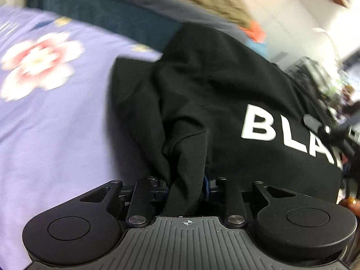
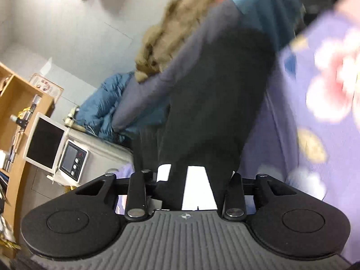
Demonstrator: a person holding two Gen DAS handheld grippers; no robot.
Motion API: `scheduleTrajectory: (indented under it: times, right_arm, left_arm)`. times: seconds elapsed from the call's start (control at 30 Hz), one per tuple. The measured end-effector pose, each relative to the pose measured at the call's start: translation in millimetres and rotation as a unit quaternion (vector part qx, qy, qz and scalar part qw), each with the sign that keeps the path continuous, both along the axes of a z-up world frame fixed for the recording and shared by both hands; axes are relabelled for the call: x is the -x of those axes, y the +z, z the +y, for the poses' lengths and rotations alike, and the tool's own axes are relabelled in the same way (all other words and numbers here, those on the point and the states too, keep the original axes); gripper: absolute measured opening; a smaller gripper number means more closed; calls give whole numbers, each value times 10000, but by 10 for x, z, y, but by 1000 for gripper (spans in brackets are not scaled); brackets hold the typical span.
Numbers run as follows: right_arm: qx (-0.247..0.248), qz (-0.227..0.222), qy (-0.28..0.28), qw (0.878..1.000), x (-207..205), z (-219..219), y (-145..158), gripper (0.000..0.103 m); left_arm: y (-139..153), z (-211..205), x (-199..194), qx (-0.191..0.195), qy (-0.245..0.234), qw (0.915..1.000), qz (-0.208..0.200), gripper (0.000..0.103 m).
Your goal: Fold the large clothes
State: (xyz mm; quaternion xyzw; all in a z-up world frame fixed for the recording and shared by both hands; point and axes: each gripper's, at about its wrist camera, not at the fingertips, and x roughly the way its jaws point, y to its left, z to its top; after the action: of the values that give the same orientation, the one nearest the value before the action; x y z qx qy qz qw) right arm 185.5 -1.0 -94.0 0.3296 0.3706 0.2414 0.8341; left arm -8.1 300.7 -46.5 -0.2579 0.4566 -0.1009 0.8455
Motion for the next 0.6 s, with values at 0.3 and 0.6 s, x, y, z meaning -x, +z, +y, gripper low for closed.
scheduleTrajectory:
  times: [0.3,0.6]
  right_arm:
    - [847,-939,-766,9890,826,-1787,1062,29]
    - [1875,949,-2766,9377,1910,-3980,141,67]
  left_arm:
    - [552,-2576,-127,467,-1830,9806,-524,78]
    - [-98,-4106,171,-351,-2406,9694,350,103]
